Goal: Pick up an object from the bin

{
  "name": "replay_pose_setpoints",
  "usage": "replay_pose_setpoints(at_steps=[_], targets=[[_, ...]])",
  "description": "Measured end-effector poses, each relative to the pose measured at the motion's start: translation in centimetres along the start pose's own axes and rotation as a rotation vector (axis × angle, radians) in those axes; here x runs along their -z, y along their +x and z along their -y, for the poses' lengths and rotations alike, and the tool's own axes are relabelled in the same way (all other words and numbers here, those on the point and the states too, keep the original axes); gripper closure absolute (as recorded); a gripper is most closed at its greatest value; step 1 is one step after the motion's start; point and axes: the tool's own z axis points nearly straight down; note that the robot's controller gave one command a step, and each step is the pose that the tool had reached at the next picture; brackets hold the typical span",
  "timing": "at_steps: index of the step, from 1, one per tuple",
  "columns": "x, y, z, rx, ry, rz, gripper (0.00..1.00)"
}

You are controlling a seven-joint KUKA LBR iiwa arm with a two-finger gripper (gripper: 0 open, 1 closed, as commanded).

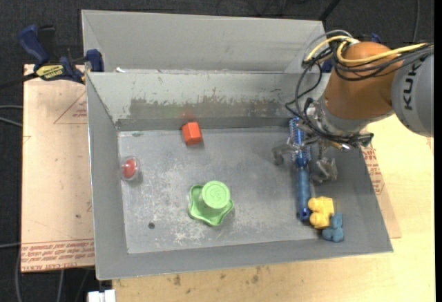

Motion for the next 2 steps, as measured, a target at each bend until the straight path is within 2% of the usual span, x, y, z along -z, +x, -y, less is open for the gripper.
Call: replay_pose_setpoints(at_steps=[1,2], targets=[[-0.2,0.8,0.3,0.0,0.009,-0.01,1.0],[13.5,1.3,-1.9,-0.004,0.018,-0.01,1.0]])
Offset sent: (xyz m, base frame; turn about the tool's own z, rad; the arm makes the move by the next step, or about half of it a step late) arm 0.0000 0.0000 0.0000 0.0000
